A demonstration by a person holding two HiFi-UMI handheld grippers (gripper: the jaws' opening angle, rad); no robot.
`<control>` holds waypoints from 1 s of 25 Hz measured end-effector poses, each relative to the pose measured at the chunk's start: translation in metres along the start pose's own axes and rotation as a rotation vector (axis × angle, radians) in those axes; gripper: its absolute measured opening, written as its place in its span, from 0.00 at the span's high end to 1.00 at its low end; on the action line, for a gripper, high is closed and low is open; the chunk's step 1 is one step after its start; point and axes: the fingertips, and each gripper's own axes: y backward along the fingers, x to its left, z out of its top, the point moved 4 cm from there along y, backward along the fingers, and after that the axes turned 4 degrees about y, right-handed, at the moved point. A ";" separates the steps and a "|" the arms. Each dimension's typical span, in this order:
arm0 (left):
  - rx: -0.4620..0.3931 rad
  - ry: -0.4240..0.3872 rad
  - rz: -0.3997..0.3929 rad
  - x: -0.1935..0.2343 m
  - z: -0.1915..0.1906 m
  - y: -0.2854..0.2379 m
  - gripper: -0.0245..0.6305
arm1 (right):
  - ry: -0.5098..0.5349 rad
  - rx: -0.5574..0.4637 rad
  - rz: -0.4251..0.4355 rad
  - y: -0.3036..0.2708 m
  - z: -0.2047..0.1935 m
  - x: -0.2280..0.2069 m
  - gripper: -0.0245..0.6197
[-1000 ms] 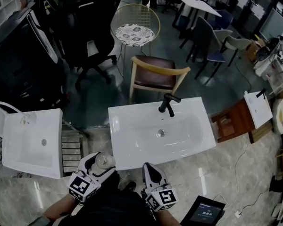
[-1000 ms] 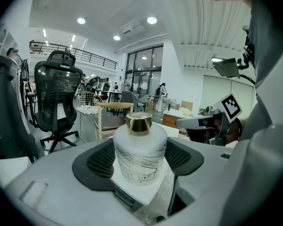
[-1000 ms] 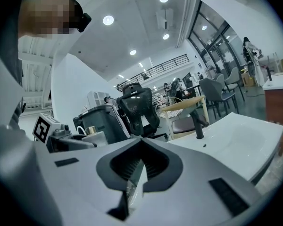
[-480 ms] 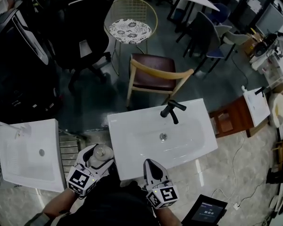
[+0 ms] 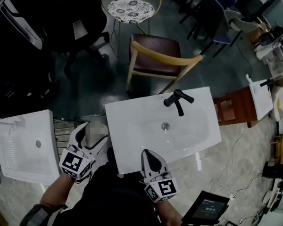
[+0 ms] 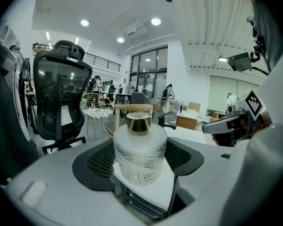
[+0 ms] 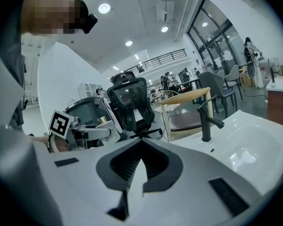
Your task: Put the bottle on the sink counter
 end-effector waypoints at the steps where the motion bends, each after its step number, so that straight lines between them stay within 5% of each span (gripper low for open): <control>1: -0.007 -0.005 0.015 0.002 -0.002 -0.006 0.46 | 0.000 0.010 0.011 -0.003 -0.001 -0.004 0.97; 12: 0.010 -0.018 0.087 0.023 -0.030 -0.071 0.46 | -0.023 0.080 0.100 -0.048 -0.011 -0.036 0.97; 25: 0.064 -0.046 0.067 0.032 -0.070 -0.135 0.46 | -0.072 0.151 0.076 -0.062 -0.037 -0.061 0.97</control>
